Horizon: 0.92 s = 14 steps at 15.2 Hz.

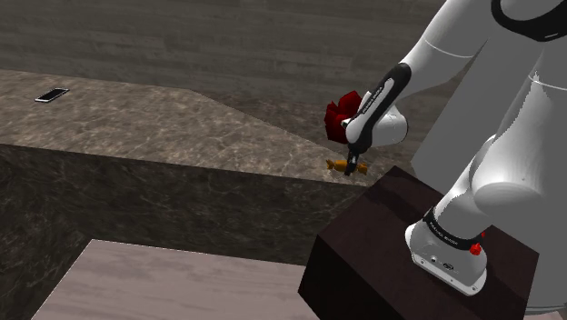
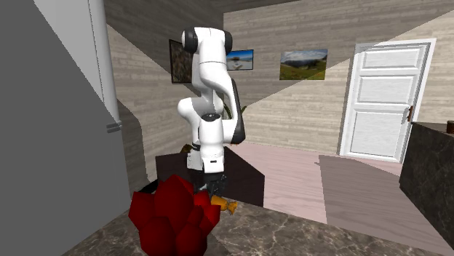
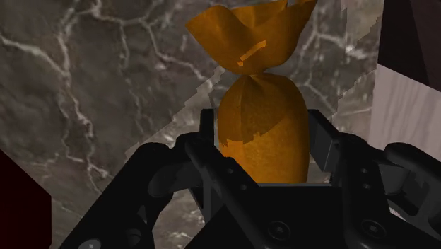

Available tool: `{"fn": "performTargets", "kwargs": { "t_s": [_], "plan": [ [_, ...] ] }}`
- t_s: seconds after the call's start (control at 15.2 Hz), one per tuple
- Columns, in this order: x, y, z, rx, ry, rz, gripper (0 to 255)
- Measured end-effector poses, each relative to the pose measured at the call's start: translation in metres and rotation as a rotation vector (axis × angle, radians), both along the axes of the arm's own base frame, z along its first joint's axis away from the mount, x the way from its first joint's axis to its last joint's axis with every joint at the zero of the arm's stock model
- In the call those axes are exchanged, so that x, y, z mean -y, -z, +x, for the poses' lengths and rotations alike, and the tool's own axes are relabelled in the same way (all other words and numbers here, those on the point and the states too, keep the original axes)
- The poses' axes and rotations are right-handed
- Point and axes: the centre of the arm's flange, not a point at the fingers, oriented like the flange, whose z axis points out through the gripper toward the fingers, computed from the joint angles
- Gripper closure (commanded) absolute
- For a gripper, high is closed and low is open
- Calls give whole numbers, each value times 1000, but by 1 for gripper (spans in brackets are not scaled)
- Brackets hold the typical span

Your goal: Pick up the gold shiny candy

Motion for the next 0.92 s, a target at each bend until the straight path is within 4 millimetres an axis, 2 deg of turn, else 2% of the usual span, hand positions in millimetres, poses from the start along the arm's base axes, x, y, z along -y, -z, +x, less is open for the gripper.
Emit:
{"fn": "performTargets", "kwargs": {
  "t_s": [0.59, 0.92],
  "plan": [
    [0, 1, 0, 0, 0, 0, 255],
    [-1, -21, -1, 1, 2, 1, 255]
  ]
}}
